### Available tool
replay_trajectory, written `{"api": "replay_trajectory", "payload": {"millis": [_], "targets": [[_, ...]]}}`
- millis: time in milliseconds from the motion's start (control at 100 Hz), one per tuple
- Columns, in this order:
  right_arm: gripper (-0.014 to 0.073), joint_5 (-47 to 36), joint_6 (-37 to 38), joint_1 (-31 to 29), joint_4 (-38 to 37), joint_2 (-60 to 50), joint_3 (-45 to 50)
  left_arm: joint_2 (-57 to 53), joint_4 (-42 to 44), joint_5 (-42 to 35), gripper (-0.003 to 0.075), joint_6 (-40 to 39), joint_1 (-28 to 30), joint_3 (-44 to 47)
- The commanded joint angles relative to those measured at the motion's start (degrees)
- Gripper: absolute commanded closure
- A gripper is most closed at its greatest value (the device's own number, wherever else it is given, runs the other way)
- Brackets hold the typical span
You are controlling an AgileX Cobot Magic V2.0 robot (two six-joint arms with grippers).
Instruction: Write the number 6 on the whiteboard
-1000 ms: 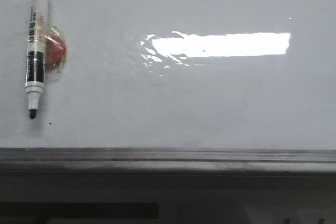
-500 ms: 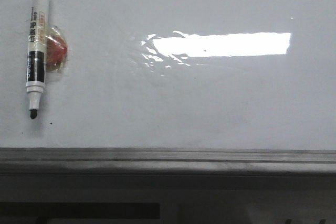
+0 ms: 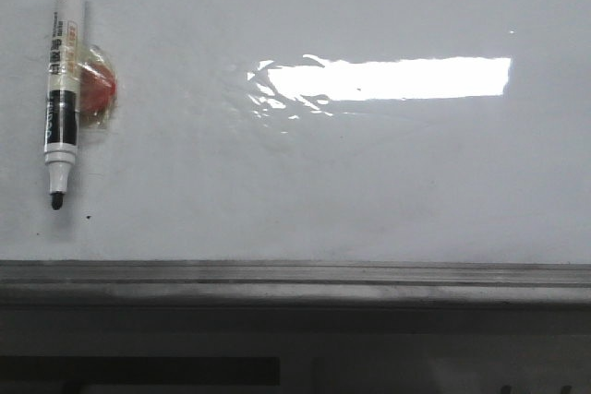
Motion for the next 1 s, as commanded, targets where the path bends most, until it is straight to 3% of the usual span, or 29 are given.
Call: {"api": "replay_trajectory", "payload": {"millis": [0,170,430,620,760,990], "targets": [[0.0665,-5.08,-0.16,-0.43,0.42,0.97,-2.14,1.72,-1.07,-7.85,0.0370,0.00,-0.04,-1.12],[0.0665,-5.08,-0.16,-0.43,3.00,0.97,-2.14,3.20,-0.97,-8.90,0.0372,0.00,-5.62,-1.22],[0.0665,-5.24,-0.16,-0.43,3.00,0.97,-2.14,6.98,1.14,-11.31,0.0372,-0.49,-25.10,-1.22],[0.0665,-5.24,-0.16,-0.43,3.00,0.97,-2.14,12.95,-3.42,-16.40,0.0339,-0.81,-37.15,-1.55],[0.0665,-5.24,-0.16,-0.43,3.00,0.97,-2.14,18.68,-9.29,-21.17,0.0264,-0.81,-41.01,-1.55],[0.0665,-5.24,-0.16,-0.43,3.00,0.97,-2.14,27.61,-11.52,-27.00,0.0264,-0.81,-44.64,-2.14]]}}
